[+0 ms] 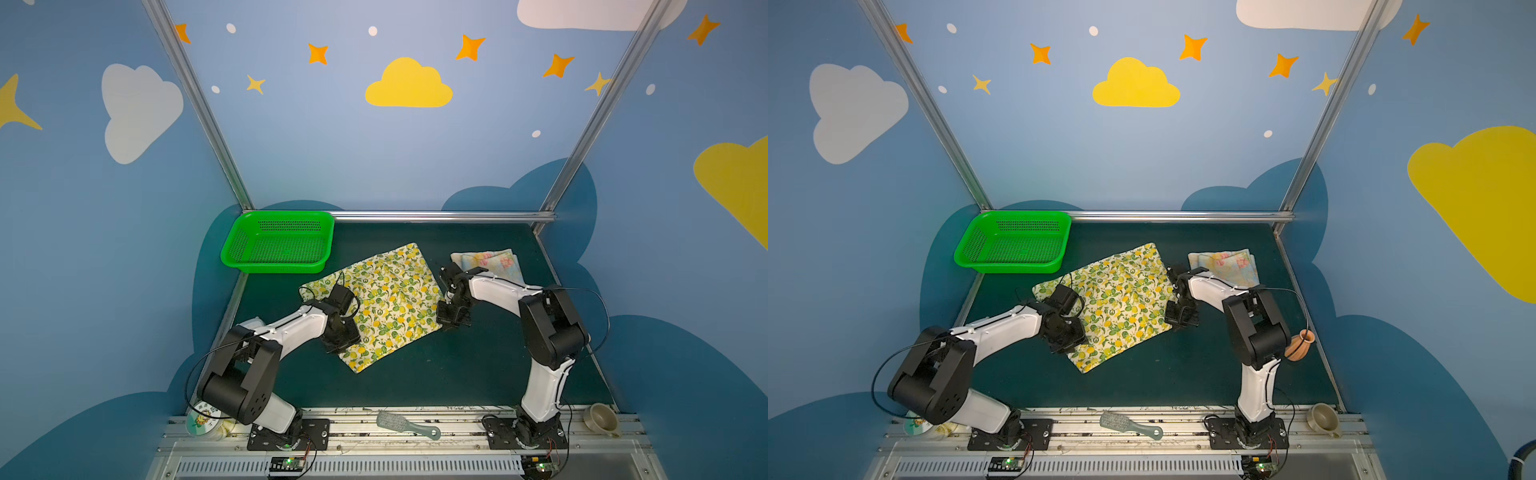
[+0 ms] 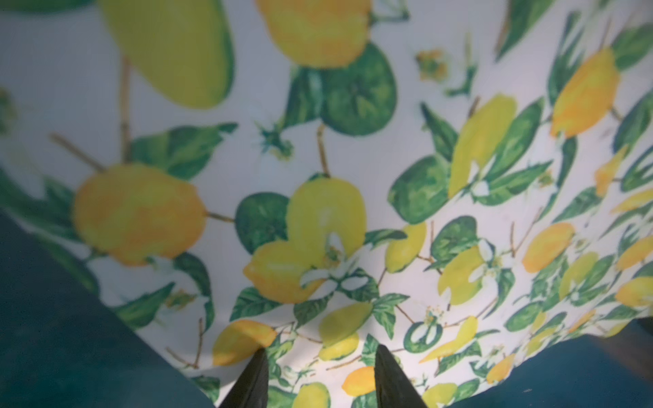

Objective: Fold and stack skirts
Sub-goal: Rotate the skirt at the center of the table.

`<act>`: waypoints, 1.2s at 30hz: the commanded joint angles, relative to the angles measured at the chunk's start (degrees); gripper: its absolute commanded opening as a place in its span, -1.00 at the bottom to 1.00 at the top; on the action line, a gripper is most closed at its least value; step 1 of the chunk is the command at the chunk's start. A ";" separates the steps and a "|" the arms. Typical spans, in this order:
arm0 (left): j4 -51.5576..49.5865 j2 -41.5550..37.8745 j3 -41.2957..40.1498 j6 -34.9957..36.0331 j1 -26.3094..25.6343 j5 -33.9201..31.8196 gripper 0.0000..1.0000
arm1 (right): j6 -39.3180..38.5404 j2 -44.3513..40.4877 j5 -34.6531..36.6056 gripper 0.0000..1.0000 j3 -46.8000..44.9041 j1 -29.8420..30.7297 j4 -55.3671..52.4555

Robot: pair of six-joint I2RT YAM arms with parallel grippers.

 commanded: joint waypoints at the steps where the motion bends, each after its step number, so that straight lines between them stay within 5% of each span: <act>1: 2.05 4.87 -1.61 -4.60 -5.30 0.92 -0.04 | -3.83 2.41 1.33 -1.00 3.60 -2.26 -0.26; 6: 5.22 9.75 1.91 -8.87 -12.64 1.21 -0.06 | -6.53 -0.04 -0.05 -1.00 4.15 -3.39 -0.99; 12: 3.55 3.33 5.70 -10.29 -13.96 -2.15 0.06 | -6.47 -12.14 -2.39 -0.53 -3.26 3.69 -2.69; 18: -4.21 -11.30 1.04 -8.75 -0.59 -2.97 0.38 | -7.89 -18.26 0.31 -0.24 -5.03 17.21 -1.34; 26: -1.02 -18.76 -5.97 -5.36 22.83 4.57 0.54 | -14.23 -10.14 8.26 0.00 2.38 29.09 -0.21; 36: 1.86 -6.88 1.85 1.74 28.99 2.07 0.40 | -13.22 -2.69 -4.54 0.00 8.34 28.15 1.79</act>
